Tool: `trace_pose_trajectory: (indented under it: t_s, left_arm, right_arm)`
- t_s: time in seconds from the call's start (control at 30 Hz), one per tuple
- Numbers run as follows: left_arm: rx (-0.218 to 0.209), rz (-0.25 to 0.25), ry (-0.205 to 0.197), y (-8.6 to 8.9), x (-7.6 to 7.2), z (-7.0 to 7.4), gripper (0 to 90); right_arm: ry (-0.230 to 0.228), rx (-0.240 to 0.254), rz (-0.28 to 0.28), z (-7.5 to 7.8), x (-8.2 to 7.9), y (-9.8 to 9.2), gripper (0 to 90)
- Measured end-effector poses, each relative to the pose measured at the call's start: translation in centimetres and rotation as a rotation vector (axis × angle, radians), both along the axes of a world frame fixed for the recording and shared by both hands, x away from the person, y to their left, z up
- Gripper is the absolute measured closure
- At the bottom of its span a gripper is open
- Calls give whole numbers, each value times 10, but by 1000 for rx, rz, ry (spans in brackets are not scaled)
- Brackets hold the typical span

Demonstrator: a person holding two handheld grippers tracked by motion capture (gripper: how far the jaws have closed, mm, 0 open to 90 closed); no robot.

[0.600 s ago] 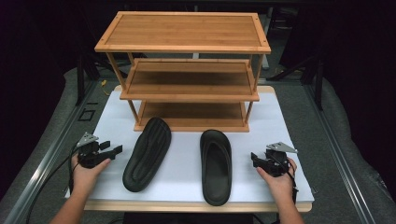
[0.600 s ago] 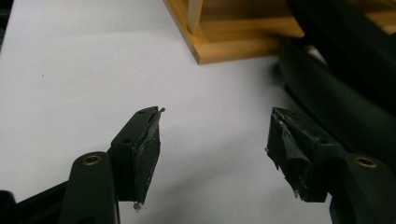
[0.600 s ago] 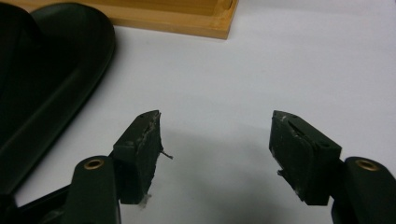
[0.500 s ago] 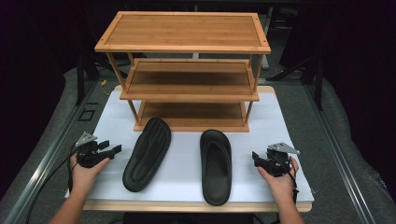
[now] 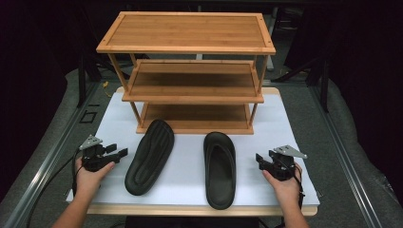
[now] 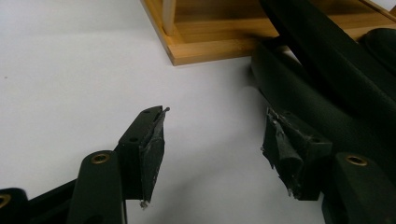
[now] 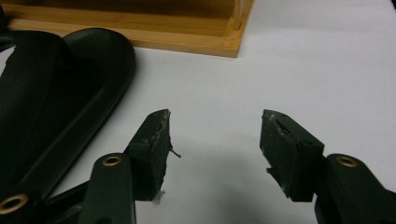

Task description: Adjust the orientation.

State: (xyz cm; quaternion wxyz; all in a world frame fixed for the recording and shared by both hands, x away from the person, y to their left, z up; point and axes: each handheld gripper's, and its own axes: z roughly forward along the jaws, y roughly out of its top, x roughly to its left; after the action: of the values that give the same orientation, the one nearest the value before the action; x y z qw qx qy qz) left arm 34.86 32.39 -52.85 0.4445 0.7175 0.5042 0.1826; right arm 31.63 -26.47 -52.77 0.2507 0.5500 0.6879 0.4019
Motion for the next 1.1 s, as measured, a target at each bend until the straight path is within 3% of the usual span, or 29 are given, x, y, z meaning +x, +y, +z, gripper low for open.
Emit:
trace_pose_trajectory:
  t_s: [0.1, 0.2, 0.37, 1.1]
  left_arm:
    - [-7, -9, -3, -3, -1, 1, 410]
    - [3, -27, -8, -7, -4, 3, 428]
    - [8, -49, -23, -15, -6, 5, 449]
    - [-19, -96, -44, -28, -12, 15, 473]
  right_arm:
    - [0, 2, -11, 0, -1, 0, 428]
    - [-6, 34, -20, 2, -3, -3, 467]
    - [-23, 30, -31, 4, -5, -4, 513]
    - [-4, 49, -26, 3, -3, -3, 459]
